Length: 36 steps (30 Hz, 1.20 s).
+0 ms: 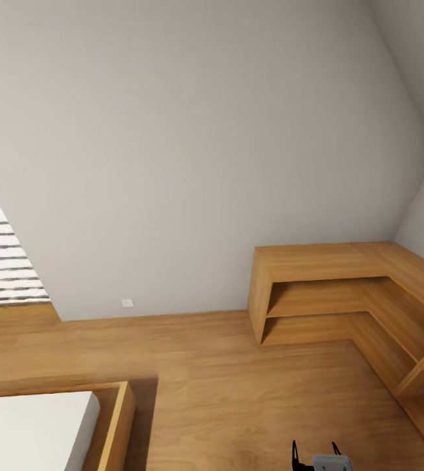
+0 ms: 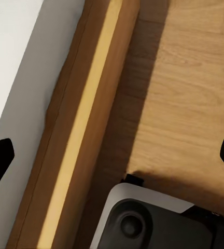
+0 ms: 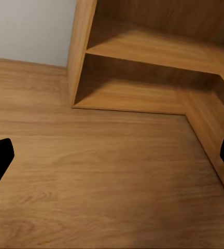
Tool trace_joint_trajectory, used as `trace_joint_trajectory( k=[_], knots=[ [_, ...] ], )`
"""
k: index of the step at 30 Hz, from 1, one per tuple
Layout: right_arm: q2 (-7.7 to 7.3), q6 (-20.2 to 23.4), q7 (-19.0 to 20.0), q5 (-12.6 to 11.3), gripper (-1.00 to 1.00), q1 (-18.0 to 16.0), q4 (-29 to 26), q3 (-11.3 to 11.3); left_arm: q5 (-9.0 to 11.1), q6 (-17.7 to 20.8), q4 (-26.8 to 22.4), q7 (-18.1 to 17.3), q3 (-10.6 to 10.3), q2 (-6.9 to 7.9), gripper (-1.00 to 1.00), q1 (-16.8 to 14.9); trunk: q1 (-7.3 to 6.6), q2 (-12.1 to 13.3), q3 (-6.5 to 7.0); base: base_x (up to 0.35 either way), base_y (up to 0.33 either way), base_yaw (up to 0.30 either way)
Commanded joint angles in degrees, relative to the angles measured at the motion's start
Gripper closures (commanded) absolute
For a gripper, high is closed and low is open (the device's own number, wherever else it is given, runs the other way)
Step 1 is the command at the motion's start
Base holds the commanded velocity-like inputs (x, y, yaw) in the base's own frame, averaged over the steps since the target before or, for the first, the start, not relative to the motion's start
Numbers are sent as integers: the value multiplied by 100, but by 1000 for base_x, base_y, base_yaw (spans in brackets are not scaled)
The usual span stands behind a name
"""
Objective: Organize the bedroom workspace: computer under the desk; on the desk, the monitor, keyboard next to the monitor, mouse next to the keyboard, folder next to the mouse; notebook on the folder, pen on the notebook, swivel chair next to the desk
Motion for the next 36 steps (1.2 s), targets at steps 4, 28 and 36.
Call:
trace_joint_trajectory(
  k=[4,28,36],
  knots=[
    [0,-11,-33,-20,-100,-6,12,49,35,-12,-9,47,-46,6,-100,1,7,-10,15,324,0,-179],
    [-4,-11,-24,-19,-100,-6,12,49,34,-12,-8,47,-47,-1,-100,1,7,-10,170,314,0,-180],
    [-4,-11,-24,-13,-100,-6,12,49,33,-12,-6,43,-48,-11,-100,1,7,-10,221,46,0,-185]
  ],
)
